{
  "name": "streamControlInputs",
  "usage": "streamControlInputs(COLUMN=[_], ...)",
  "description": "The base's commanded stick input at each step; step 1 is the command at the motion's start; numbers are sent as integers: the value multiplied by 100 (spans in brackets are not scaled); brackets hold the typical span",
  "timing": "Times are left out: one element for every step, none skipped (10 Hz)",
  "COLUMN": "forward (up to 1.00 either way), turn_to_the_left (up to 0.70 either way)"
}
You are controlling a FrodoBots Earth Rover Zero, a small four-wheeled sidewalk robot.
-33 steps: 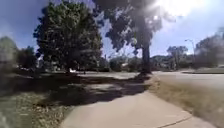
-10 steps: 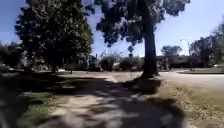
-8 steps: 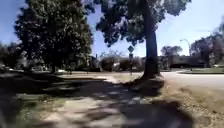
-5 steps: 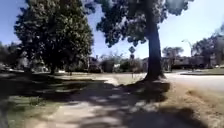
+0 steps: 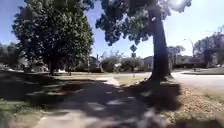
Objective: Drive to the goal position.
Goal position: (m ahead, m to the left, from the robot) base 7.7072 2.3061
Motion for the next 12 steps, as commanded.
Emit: streamControlInputs(forward=[85,85,85,85,85,85,85,85,85,85,85,85], turn_to_the_left=[-30,-23,-11,-2,20,34,34,30,13,0,0,0])
